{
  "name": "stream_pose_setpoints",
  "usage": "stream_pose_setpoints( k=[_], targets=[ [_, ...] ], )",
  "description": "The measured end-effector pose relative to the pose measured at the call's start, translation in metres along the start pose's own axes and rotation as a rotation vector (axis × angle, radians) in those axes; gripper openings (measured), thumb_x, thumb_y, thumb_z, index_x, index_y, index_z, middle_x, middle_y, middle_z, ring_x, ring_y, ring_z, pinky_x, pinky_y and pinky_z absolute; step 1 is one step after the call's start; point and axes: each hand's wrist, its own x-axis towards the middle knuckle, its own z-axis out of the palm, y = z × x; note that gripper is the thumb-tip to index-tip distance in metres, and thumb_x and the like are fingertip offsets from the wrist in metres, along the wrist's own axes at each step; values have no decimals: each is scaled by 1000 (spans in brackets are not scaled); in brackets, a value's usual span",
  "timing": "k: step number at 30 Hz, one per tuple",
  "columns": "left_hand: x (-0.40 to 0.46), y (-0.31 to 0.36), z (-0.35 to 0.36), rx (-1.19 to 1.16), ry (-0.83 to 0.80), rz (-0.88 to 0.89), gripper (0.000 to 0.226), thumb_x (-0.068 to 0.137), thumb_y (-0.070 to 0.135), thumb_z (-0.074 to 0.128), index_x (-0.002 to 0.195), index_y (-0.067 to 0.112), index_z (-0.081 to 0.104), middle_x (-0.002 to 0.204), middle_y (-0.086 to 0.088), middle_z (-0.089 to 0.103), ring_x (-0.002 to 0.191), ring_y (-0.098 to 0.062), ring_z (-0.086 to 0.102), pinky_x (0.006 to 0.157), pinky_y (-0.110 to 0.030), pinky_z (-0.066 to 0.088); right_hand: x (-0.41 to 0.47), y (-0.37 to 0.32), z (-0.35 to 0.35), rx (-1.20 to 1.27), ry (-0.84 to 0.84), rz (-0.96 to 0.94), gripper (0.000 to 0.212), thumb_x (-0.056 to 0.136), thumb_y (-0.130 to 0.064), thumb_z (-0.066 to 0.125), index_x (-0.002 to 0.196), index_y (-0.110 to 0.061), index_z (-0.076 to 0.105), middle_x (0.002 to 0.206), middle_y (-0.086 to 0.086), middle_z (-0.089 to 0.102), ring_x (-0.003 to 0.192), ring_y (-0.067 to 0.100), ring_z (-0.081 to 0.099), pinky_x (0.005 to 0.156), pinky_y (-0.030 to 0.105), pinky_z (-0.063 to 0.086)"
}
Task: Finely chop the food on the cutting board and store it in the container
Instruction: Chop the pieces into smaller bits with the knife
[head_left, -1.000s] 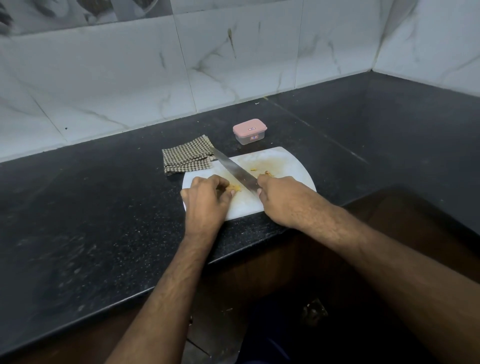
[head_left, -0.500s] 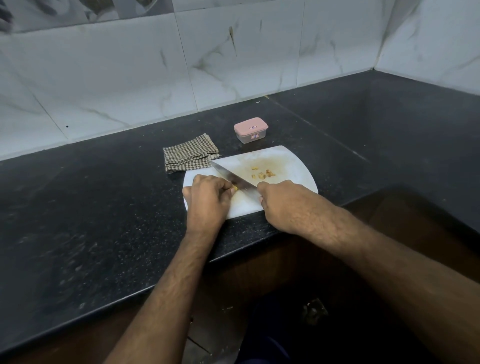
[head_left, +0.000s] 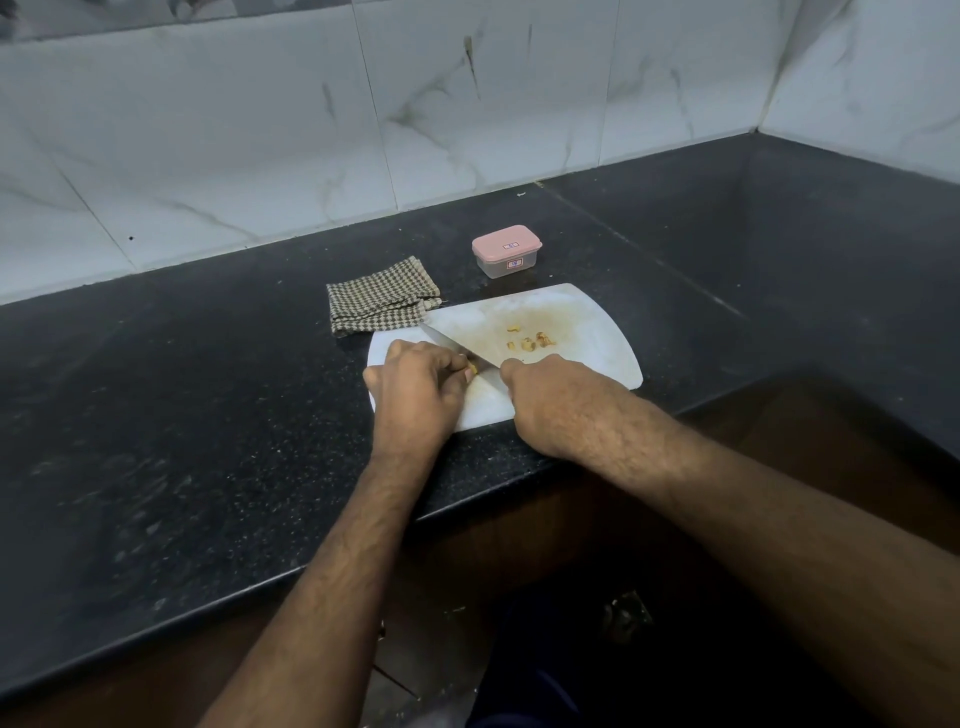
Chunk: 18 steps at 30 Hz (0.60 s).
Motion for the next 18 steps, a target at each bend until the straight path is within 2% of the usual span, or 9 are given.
stream_pose_setpoints(
  k=[3, 7, 11, 14, 18],
  targets=[
    [2, -3, 1, -12, 0, -22, 6, 90, 28, 78, 96, 28, 80, 104, 16, 74, 112, -13, 56, 84, -29, 16, 4, 1, 4, 14, 3, -1, 36, 100, -14, 47, 134, -20, 42, 81, 0, 40, 74, 15, 44, 73, 35, 45],
    [5, -9, 1, -87, -11, -89, 13, 85, 32, 82, 95, 33, 75, 92, 19, 72, 103, -12, 65, 104, -45, 42, 3, 10, 6, 64, 20, -1, 30, 105, -23, 41, 135, -22, 44, 88, 0, 44, 90, 22, 51, 76, 36, 44],
    [3, -7, -1, -150, -17, -131, 19, 80, 32, 86, 81, 39, 68, 85, 20, 71, 96, -10, 67, 98, -51, 51, -4, 15, 3, 115, 55, 16, 27, 106, -24, 39, 131, -22, 48, 108, 5, 53, 96, 23, 54, 79, 36, 48],
    [3, -9, -1, -181, -22, -131, 12, 80, 33, 86, 82, 36, 74, 85, 21, 72, 94, -8, 68, 97, -51, 53, -9, 16, -1, 154, 113, 26, 29, 107, -27, 35, 132, -23, 48, 104, 5, 53, 95, 24, 57, 81, 38, 53],
    [2, -8, 0, -196, -22, -120, 9, 82, 28, 85, 91, 27, 82, 79, 31, 65, 97, -9, 68, 102, -51, 51, -16, 13, -6, 139, 114, 22, 31, 107, -28, 36, 136, -23, 47, 104, 4, 50, 94, 22, 53, 79, 36, 49]
  ],
)
